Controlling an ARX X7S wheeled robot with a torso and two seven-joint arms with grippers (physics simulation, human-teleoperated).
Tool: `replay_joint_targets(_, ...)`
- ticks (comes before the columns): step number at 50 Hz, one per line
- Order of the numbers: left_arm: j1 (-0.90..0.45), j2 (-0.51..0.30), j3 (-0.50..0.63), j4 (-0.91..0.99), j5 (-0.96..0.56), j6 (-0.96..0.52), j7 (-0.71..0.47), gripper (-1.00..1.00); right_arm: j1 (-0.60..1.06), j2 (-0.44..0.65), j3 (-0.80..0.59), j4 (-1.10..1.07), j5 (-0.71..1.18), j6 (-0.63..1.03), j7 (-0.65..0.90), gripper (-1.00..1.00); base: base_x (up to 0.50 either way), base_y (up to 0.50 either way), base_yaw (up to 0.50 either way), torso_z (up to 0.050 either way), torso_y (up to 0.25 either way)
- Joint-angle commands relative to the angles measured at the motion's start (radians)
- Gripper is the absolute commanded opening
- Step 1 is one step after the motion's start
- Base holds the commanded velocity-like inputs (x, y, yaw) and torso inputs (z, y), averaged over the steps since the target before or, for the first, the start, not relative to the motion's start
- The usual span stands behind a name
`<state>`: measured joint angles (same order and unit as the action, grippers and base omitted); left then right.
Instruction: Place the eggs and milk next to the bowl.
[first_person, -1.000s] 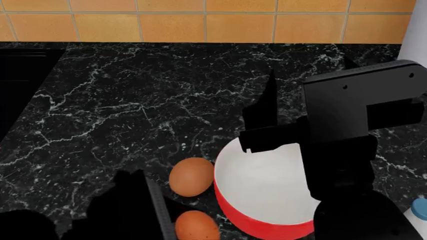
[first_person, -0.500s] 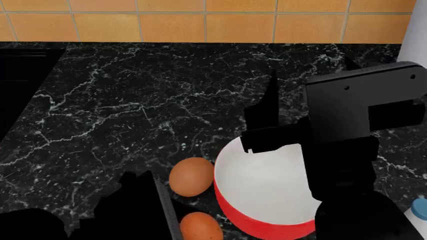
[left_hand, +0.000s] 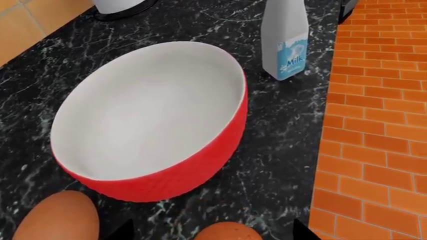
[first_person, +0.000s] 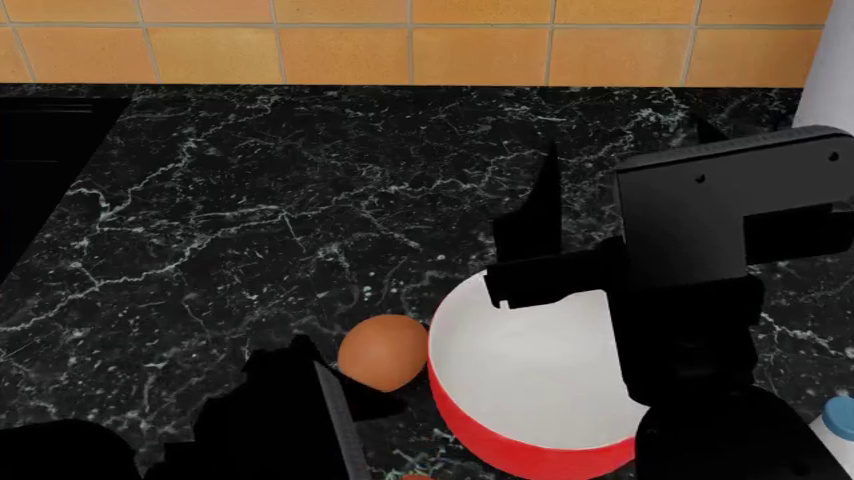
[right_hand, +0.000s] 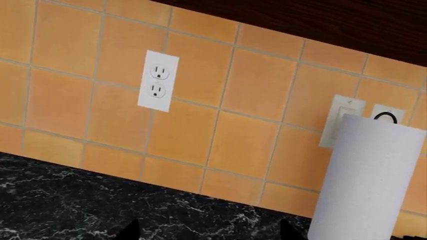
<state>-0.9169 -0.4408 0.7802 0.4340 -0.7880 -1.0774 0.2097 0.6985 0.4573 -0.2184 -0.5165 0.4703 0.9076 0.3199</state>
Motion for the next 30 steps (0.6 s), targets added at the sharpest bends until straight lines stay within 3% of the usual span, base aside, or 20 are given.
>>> replay_joint_targets(1, 0.003, 0.02, -0.014, -0.074, -0.008, 0.067, 0.018, 1.0, 0.002, -0.01, 0.01, 0.022, -0.005, -0.011, -0.017, 1.0, 0.0, 0.0, 0.0, 0.0, 0.0)
replay_joint_targets(30, -0.059, -0.013, -0.071, 0.021, -0.093, -0.015, -0.025, 1.0, 0.003, -0.008, 0.015, 0.015, 0.007, -0.01, -0.009, 1.0, 0.0, 0.0, 0.0, 0.0, 0.0)
